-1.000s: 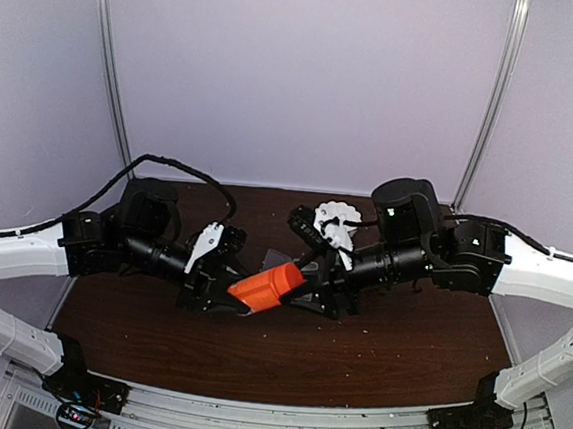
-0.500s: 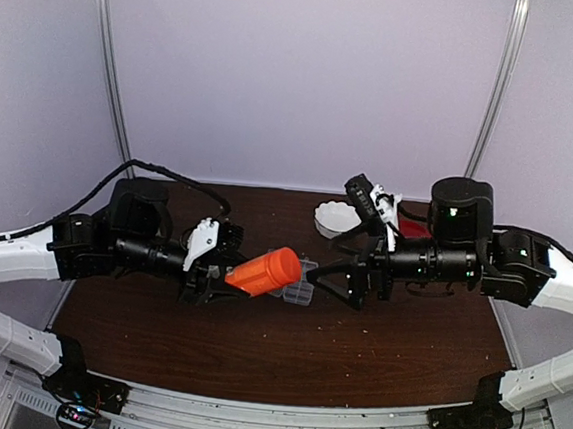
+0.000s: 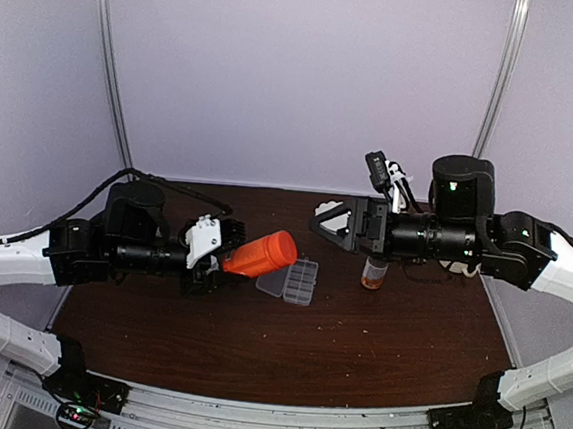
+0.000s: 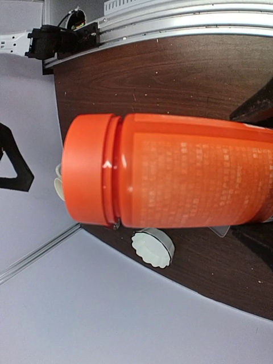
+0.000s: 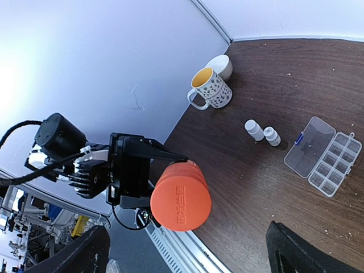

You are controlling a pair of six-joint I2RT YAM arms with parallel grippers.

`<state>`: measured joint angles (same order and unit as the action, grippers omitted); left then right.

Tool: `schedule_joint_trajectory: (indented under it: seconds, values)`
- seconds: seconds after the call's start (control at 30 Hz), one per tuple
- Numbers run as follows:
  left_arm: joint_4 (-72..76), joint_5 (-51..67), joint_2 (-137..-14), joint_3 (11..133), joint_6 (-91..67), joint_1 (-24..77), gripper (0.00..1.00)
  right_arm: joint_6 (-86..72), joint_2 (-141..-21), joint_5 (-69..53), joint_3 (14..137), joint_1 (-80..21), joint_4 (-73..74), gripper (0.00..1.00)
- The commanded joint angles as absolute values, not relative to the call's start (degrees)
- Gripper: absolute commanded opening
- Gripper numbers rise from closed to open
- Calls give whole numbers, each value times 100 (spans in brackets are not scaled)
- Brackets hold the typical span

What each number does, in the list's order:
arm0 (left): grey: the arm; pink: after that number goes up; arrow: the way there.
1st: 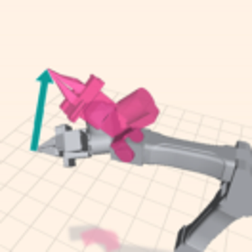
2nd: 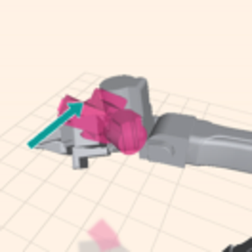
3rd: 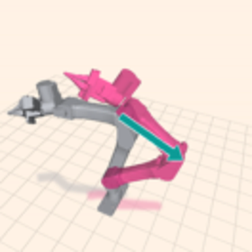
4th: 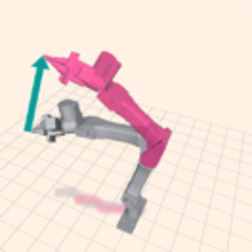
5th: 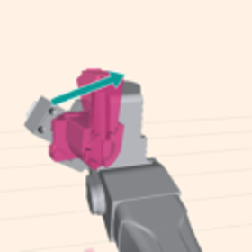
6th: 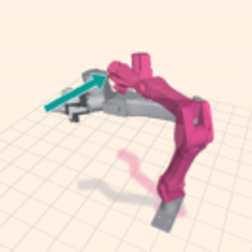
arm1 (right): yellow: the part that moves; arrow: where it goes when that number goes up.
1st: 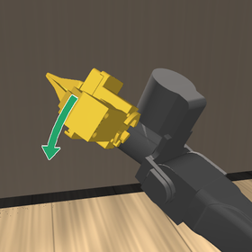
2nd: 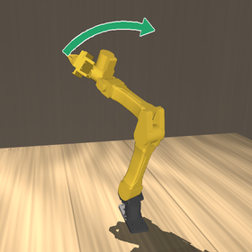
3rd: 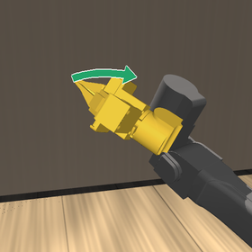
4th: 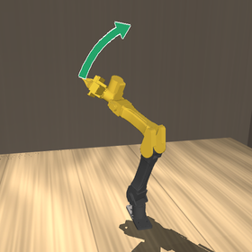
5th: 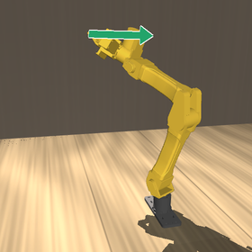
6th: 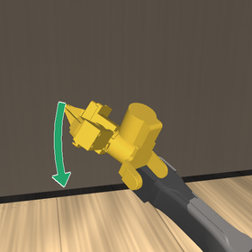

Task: Sort the pills into containers
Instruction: Unscrew the lid of the pill bottle.

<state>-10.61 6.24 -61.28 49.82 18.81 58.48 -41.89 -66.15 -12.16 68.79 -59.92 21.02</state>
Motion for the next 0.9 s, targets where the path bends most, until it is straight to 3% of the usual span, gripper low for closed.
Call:
schedule_joint_trajectory:
  seconds: [0.0, 0.4, 0.87]
  values:
    - [-641, 373, -6047, 5039, 2085, 5926, 24, -4687, -7003, -1348, 7368, -5982, 2097, 100]
    - [-623, 172, -6178, 5089, 2354, 5985, 24, -4758, -7788, -2037, 7610, -5985, 2015, 99]
    - [-649, 198, -6238, 5081, 2355, 5979, 24, -4640, -8148, -2552, 7721, -5985, 1931, 57]
